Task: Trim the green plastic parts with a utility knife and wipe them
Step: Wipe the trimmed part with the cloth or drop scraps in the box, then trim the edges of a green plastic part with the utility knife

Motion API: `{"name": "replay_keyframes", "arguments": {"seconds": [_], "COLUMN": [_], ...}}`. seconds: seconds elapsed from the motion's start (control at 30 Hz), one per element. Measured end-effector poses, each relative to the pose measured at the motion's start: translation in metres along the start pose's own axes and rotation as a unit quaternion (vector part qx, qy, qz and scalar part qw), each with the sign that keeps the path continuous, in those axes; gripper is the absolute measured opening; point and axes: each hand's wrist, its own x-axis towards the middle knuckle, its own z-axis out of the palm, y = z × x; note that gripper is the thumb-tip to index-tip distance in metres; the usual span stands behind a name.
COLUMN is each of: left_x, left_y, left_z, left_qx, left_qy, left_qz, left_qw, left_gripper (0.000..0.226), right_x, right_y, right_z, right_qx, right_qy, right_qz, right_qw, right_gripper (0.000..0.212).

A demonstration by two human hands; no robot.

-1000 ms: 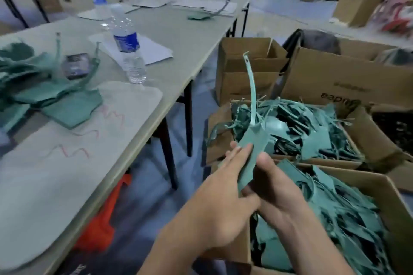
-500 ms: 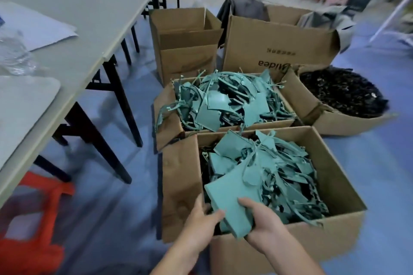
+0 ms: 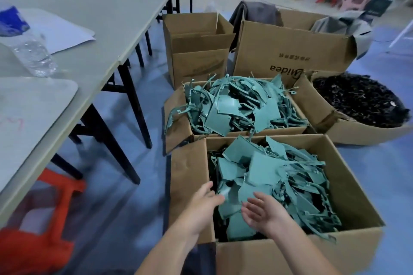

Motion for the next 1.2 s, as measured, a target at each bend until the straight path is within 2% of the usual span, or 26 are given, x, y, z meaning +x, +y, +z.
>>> {"name": "replay_keyframes", "arguments": {"seconds": [0.1, 0.17, 0.27, 0.4, 0.5, 0.57, 0.63, 0.7, 0.87, 0.93, 1.0, 1.07, 1.13, 1.2], "left_x": [-0.009, -0.016, -0.03, -0.066, -0.115, -0.157, -0.202, -0.247, -0.349, -0.38, -0.405, -0.425, -0.44, -0.448], "left_y": [-0.001, 0.002, 0.006, 0.015, 0.028, 0.031, 0.032, 0.027, -0.019, -0.046, -0.077, -0.11, -0.137, -0.164], "left_z": [-0.032, -0.053, -0.09, -0.152, -0.199, -0.229, -0.255, -0.28, -0.334, -0.353, -0.37, -0.388, -0.403, -0.417], "left_qx": [-0.019, -0.037, -0.045, -0.052, -0.045, -0.071, -0.098, -0.148, -0.311, -0.337, -0.366, -0.417, -0.44, -0.433], "left_qy": [0.049, 0.08, 0.138, 0.229, 0.294, 0.335, 0.374, 0.424, 0.535, 0.582, 0.654, 0.699, 0.732, 0.774], "left_qz": [0.016, 0.032, 0.062, 0.131, 0.194, 0.226, 0.261, 0.304, 0.379, 0.379, 0.349, 0.328, 0.306, 0.273], "left_qw": [0.998, 0.996, 0.987, 0.963, 0.935, 0.912, 0.885, 0.84, 0.689, 0.636, 0.562, 0.48, 0.421, 0.373], "left_gripper": [0.054, 0.044, 0.034, 0.031, 0.03, 0.026, 0.032, 0.037, 0.008, 0.019, 0.045, 0.061, 0.051, 0.047], "right_x": [-0.007, -0.023, -0.055, -0.108, -0.155, -0.192, -0.231, -0.27, -0.349, -0.371, -0.387, -0.395, -0.399, -0.403], "right_y": [0.035, 0.053, 0.074, 0.089, 0.106, 0.126, 0.149, 0.171, 0.233, 0.268, 0.31, 0.35, 0.385, 0.413], "right_z": [0.042, 0.081, 0.139, 0.219, 0.278, 0.318, 0.353, 0.383, 0.434, 0.452, 0.47, 0.486, 0.499, 0.512], "right_qx": [-0.044, -0.071, -0.132, -0.202, -0.237, -0.26, -0.289, -0.323, -0.402, -0.429, -0.456, -0.501, -0.549, -0.572], "right_qy": [-0.032, -0.088, -0.187, -0.289, -0.374, -0.445, -0.515, -0.577, -0.705, -0.728, -0.72, -0.685, -0.648, -0.63], "right_qz": [0.01, 0.027, 0.036, -0.002, -0.036, -0.047, -0.049, -0.048, -0.046, -0.052, -0.081, -0.18, -0.309, -0.384], "right_qw": [0.998, 0.993, 0.973, 0.936, 0.896, 0.856, 0.806, 0.748, 0.582, 0.531, 0.517, 0.498, 0.428, 0.358], "right_gripper": [0.018, 0.009, 0.009, 0.015, 0.024, 0.02, 0.019, 0.019, 0.012, 0.016, 0.013, 0.011, 0.016, 0.035]}}
